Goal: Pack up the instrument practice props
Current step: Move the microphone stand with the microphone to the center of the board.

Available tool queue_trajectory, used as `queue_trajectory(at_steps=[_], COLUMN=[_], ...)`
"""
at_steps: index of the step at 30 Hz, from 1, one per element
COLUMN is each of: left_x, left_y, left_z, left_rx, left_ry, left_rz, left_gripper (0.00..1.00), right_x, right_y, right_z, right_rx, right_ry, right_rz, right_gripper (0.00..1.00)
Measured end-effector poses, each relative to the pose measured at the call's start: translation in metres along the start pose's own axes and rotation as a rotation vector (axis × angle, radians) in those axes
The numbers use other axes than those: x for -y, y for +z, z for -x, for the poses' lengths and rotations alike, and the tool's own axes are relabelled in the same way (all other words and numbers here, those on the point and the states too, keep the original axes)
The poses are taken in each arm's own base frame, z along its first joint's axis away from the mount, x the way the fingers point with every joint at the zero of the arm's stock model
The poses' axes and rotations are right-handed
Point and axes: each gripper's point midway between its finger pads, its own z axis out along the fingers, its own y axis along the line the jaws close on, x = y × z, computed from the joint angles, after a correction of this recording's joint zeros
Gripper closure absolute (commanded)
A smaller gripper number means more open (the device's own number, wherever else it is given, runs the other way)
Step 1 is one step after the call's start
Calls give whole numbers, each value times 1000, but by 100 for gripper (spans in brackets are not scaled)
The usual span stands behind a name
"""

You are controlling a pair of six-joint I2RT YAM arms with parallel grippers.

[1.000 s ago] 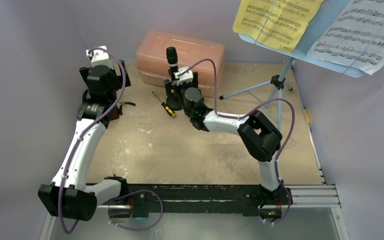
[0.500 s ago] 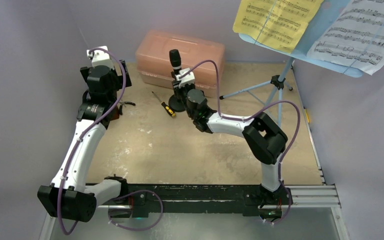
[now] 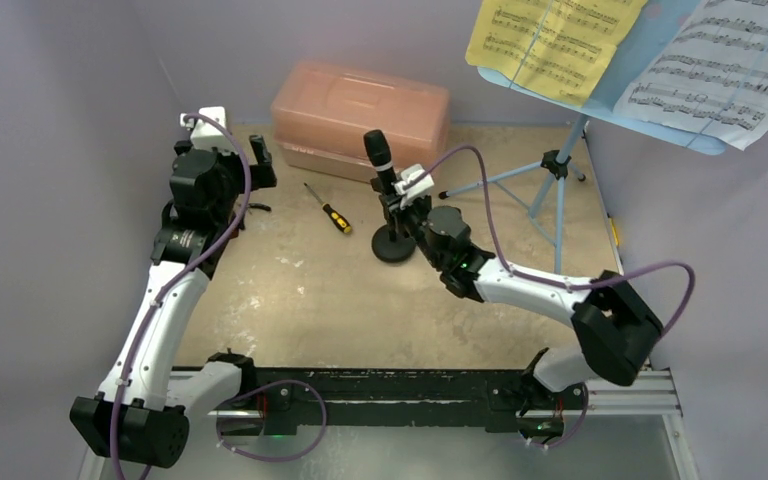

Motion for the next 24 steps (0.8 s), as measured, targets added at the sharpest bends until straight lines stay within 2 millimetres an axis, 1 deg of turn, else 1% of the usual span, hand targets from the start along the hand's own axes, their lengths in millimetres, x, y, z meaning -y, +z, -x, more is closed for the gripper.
queue_trajectory(at_steps=[4,8,11,16,19,22,24], left_x=[21,46,61,79,94,105,111], left_y=[-6,-12,-17,-31,-42,-52,-57], left_z=[-9,-22,-33,-60,-81,-101,-111], left_rx=[-2,-27,-58,-130,-189,-254,-288], left_ry=[-19,-37,-48,-51,-57,-70,-79], left_rz=[-128,-270,-357,-490,-599,-692,-740], left_gripper=[1,1,1,1,1,1,1], right_x=[-7,-22,-33,-50,-58,-66,-72], right_y=[-27,-54,-70,-99,-111,-118,-121], right_z=[2,3,3,1,0,2,3], right_rx=[8,24,39,80,99,111,116], right_ry=[4,6,10,30,36,32,26], right_rz=[90,194,262,386,450,514,549], right_gripper=[86,86,86,84,82,81,81])
